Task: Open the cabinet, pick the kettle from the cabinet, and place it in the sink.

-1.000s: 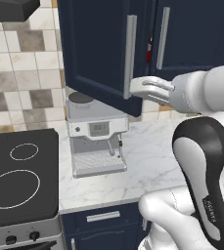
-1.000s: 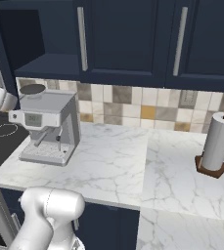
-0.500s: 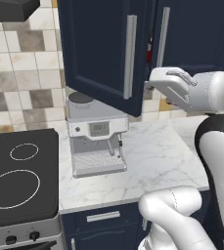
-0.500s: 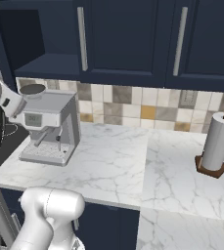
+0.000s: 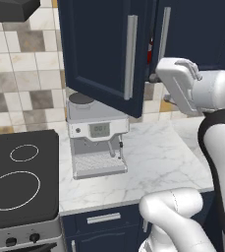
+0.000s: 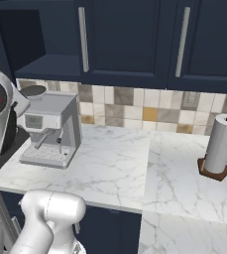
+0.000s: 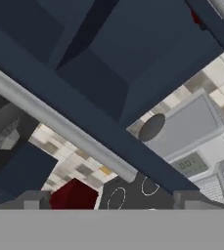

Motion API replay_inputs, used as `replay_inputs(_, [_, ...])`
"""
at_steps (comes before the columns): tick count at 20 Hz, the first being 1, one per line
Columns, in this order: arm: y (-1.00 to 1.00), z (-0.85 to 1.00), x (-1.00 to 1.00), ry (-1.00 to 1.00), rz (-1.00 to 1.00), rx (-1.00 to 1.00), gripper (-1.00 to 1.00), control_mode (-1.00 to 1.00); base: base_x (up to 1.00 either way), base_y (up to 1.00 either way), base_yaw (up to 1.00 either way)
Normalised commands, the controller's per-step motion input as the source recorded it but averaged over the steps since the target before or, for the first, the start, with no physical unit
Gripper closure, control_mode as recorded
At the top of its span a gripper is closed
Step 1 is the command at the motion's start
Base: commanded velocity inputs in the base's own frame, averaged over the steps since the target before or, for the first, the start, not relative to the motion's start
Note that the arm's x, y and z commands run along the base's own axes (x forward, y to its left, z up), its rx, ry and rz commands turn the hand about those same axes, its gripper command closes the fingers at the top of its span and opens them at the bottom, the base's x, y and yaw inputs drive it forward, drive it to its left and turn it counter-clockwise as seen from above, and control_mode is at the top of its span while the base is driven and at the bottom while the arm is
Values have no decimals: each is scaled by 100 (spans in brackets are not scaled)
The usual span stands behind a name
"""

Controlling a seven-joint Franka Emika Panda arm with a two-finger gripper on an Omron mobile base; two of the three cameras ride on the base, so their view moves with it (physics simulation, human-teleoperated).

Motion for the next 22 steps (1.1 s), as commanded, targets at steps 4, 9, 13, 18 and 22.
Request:
replay_inputs(4, [-12,10,9,7,5,14,-100,-100,0,0,0])
replay_inputs(9, [-19,9,8,3,6,14,-100,-100,0,0,0])
replay_inputs(13, [-22,5,8,5,6,12,-100,-100,0,0,0])
replay_inputs(18, [-19,2,12,5,5,12,-100,-100,0,0,0])
replay_inputs(22, [-13,0,21,8,5,13,-100,-100,0,0,0])
